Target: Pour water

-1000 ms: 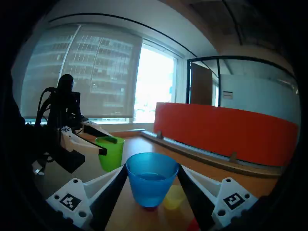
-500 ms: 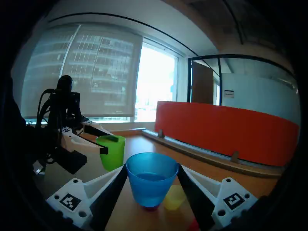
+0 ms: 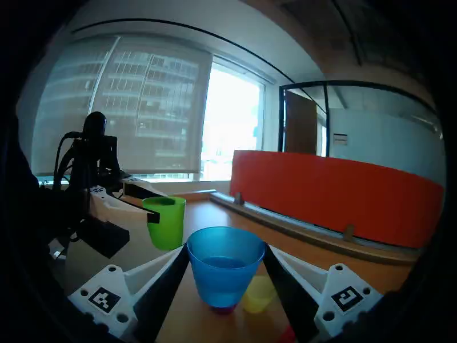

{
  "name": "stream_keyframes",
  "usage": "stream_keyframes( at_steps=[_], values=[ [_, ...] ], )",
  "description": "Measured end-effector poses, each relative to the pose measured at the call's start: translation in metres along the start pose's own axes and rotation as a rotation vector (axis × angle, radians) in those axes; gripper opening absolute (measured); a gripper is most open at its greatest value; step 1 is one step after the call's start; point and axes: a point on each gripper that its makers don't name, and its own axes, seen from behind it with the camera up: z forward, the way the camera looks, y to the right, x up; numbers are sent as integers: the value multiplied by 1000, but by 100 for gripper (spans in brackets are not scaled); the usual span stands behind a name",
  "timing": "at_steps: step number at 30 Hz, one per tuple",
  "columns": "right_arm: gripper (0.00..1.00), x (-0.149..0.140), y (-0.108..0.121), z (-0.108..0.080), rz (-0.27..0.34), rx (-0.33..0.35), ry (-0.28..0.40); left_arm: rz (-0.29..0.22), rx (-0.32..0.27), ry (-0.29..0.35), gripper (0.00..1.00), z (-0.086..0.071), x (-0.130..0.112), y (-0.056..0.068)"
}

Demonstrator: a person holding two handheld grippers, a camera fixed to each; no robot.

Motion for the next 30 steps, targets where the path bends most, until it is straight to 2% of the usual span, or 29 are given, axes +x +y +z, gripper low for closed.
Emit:
stream_keyframes(
  at_steps=[9, 18, 30],
  values=[
    [94, 4, -1, 1, -26, 10, -7, 11, -10, -1, 89, -2, 3, 4],
    [94, 10, -2, 5, -70, 28, -24, 14, -6, -3, 89, -5, 4, 1],
    [94, 16, -3, 10, -160, 62, -60, 16, -12, -11, 89, -5, 0, -1]
  ],
)
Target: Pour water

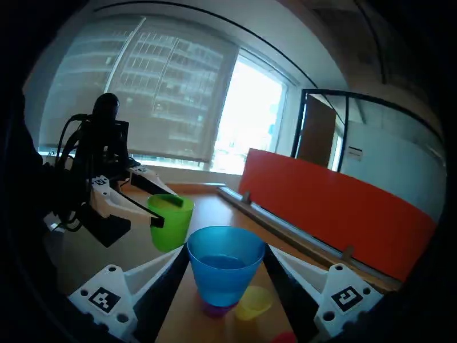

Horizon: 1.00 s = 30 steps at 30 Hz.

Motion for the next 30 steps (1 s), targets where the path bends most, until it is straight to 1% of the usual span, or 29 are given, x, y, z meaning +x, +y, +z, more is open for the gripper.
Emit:
stream_keyframes(
  at_steps=[6, 12, 30],
  values=[
    [94, 5, 4, 4, -45, 10, -10, 3, -3, -6, 89, 0, -3, 0],
    [94, 11, 6, 10, -107, 14, -15, 3, -6, -8, 89, 1, -5, -1],
    [94, 32, 11, 25, -221, 41, -30, 5, -16, -9, 89, 3, -8, -1]
  ],
)
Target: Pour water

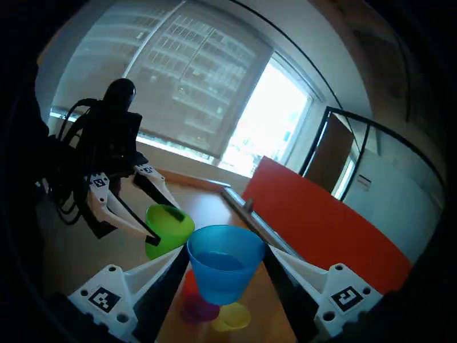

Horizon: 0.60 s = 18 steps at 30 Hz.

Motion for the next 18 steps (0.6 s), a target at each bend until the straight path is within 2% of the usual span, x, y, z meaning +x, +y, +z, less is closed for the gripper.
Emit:
stream_keyframes(
  at_steps=[18],
  values=[
    [94, 16, 6, 11, -104, 16, -12, 8, -14, -4, 89, 3, -7, 5]
  ],
)
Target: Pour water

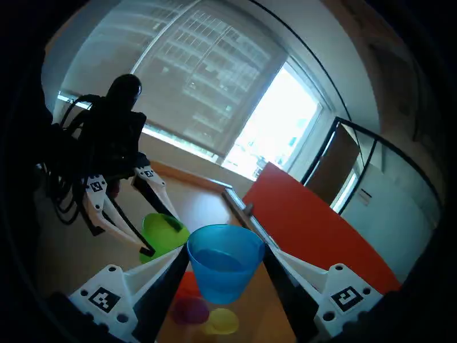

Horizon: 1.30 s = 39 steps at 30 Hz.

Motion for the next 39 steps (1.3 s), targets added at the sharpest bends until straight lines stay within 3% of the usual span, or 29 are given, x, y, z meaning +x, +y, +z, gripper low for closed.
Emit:
stream_keyframes(
  at_steps=[39],
  values=[
    [93, 10, 14, 15, -177, -1, -13, -4, -45, -17, 89, 12, -13, 16]
  ],
)
